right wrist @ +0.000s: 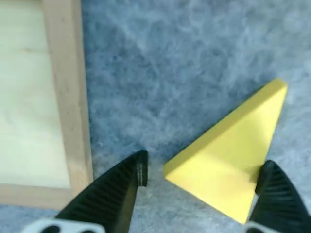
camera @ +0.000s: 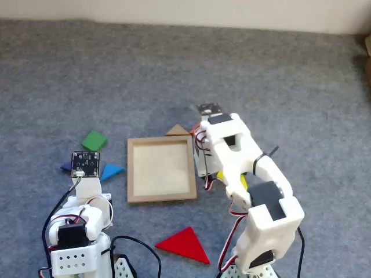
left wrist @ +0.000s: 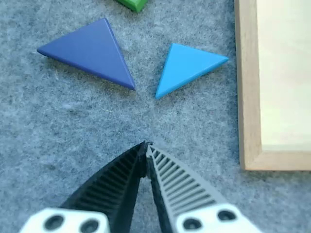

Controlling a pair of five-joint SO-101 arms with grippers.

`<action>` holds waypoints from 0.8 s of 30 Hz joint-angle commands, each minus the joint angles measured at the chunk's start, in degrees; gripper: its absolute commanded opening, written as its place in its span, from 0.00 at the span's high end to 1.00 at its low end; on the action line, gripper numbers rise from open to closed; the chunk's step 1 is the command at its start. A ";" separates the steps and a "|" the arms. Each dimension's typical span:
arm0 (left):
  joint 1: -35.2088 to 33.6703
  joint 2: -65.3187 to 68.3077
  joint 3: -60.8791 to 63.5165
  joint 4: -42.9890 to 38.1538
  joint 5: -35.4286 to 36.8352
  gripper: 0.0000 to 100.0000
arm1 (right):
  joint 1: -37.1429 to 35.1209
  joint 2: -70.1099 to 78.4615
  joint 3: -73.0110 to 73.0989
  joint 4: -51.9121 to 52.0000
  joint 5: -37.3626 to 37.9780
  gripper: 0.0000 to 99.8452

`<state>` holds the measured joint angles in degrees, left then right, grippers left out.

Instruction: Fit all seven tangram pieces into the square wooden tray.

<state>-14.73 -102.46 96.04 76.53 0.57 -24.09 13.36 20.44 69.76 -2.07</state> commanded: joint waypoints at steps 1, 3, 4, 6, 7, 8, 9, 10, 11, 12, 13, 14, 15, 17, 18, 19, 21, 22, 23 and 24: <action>-0.66 -1.89 1.10 0.26 0.53 0.99 | 2.59 -3.38 -0.13 0.57 0.09 0.66; -0.66 -1.89 1.10 0.26 0.53 0.99 | 2.68 -3.38 -0.04 0.57 0.09 0.66; -0.66 -1.89 1.10 0.26 0.53 0.99 | 2.68 -3.38 0.13 0.57 0.09 0.66; -0.66 -1.89 1.10 0.26 0.53 0.99 | 2.68 -3.38 0.22 0.75 0.09 0.66; -0.66 -1.89 1.10 0.26 0.53 0.99 | 2.95 -3.38 0.22 0.75 0.09 0.66; -0.66 -1.89 1.10 0.26 0.53 0.99 | 3.21 -3.38 0.22 0.75 0.09 0.66; -0.66 -1.89 1.10 0.26 0.53 0.99 | 3.38 -3.38 0.22 0.66 0.09 0.66; -0.66 -1.89 1.10 0.26 0.53 0.99 | 3.65 -3.38 0.22 0.66 0.09 0.66; -0.66 -1.89 1.10 0.26 0.53 0.99 | 3.91 -3.38 0.13 0.66 0.09 0.66; -0.66 -1.89 1.10 0.26 0.53 0.99 | 3.91 -3.38 0.13 0.66 0.09 0.67; -0.66 -1.89 1.10 0.26 0.53 0.99 | 4.09 -3.30 0.22 0.66 0.09 0.69; -0.66 -1.89 1.10 0.26 0.53 0.99 | 4.35 -3.30 0.22 0.66 0.09 0.71; -0.66 -1.89 1.10 0.26 0.53 0.99 | 4.53 -3.30 0.22 0.66 0.00 0.73; -0.66 -1.89 1.10 0.26 0.53 0.99 | 5.05 -3.30 0.22 0.75 0.00 0.77; -0.66 -1.89 1.10 0.26 0.53 0.99 | 5.23 -3.30 0.22 0.66 0.00 0.78; -0.66 -1.89 1.10 0.26 0.53 0.99 | 5.23 -3.30 0.22 0.66 0.00 0.79; -0.66 -1.89 1.10 0.26 0.53 0.99 | 5.23 -3.47 0.22 0.75 0.00 0.80; -0.66 -1.89 1.10 0.26 0.53 0.99 | 5.14 -3.65 0.22 0.92 0.00 0.80; -0.66 -1.89 1.10 0.26 0.53 0.99 | 5.14 -3.82 0.04 1.01 0.09 0.81; -0.66 -1.89 1.10 0.26 0.53 0.99 | 5.14 -3.82 -0.13 1.10 0.35 0.82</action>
<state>-14.73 -102.46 96.04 76.53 0.57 -19.87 13.01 20.79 69.85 -1.98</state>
